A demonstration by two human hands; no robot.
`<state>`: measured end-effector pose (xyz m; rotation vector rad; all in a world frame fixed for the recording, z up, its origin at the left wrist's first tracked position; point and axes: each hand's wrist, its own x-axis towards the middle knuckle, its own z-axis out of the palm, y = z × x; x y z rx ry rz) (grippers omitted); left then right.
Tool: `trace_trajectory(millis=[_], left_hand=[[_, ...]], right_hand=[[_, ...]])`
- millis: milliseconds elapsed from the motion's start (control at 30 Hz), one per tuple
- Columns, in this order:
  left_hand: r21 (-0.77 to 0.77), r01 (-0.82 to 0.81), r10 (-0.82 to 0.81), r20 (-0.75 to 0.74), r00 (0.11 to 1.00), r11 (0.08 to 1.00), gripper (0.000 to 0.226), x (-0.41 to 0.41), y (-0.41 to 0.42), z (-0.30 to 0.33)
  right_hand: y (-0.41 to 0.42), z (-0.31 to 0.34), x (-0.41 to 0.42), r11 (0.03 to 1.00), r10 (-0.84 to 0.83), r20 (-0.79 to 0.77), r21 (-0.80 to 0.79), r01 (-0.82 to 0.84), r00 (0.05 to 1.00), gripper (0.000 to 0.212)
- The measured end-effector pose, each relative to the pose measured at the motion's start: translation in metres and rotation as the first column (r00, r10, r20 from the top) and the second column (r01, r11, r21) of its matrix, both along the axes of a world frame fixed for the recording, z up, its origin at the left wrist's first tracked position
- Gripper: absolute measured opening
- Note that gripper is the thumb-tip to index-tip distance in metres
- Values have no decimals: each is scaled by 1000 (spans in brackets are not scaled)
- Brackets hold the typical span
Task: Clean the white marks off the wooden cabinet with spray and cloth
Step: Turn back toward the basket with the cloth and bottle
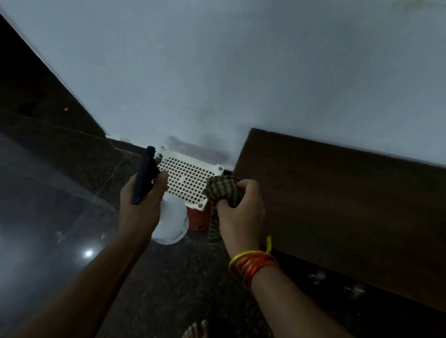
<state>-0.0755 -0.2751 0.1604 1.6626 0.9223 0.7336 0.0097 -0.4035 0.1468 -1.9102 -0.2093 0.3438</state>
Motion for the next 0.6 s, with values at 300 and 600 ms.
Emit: trace_trajectory(millis=[300,600], left_hand=[[-98,98,-100,-11,995,990,17,46,147,-44],[-216,85,-91,-19,996,973,11,82,218,-111]], right_hand=[[144,-52,25,992,-99,-130,-97,86,987,35],[222,-113,59,967,-224,-153,-160,200,962,34]])
